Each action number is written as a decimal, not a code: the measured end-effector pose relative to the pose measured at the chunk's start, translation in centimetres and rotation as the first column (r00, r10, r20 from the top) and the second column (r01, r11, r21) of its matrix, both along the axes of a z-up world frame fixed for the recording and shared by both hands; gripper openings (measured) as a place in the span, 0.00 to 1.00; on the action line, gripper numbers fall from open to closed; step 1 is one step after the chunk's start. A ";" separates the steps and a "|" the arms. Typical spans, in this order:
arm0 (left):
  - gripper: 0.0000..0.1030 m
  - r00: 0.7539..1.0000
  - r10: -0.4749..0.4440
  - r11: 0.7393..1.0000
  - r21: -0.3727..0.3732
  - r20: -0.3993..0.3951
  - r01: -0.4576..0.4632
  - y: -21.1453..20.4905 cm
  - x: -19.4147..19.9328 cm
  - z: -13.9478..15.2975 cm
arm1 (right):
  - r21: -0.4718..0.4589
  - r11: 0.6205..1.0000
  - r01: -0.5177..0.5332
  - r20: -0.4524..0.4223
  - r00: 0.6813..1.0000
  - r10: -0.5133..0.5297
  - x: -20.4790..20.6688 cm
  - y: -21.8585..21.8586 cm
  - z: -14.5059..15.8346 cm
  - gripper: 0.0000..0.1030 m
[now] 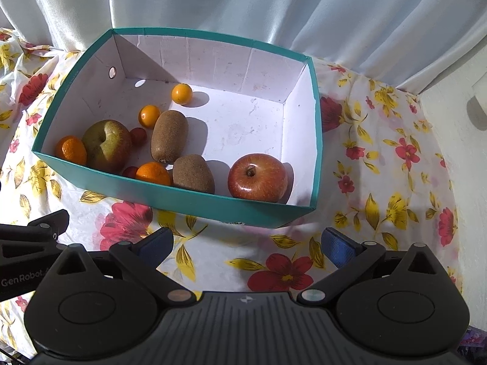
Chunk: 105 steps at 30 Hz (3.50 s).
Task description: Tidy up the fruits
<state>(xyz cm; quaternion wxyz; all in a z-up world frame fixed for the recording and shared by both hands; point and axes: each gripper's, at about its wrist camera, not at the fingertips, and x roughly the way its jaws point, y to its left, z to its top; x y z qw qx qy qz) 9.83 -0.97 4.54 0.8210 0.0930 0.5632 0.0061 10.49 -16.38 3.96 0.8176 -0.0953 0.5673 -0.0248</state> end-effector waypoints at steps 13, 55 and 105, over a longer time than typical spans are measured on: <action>0.90 1.000 -0.010 1.000 0.003 0.003 0.010 -0.2 0.0 0.1 | 0.001 1.000 0.017 -0.002 1.000 -0.017 0.0 -0.5 0.0 1.00; 0.90 1.000 -0.013 1.000 0.006 0.000 0.013 -0.5 -0.4 -0.2 | 0.006 1.000 0.009 -0.006 1.000 -0.009 -0.4 -0.6 -0.1 1.00; 0.90 1.000 -0.024 1.000 0.000 -0.007 0.024 -0.7 -0.1 -0.7 | 0.003 1.000 0.014 -0.010 1.000 -0.014 -0.3 -0.5 -0.8 1.00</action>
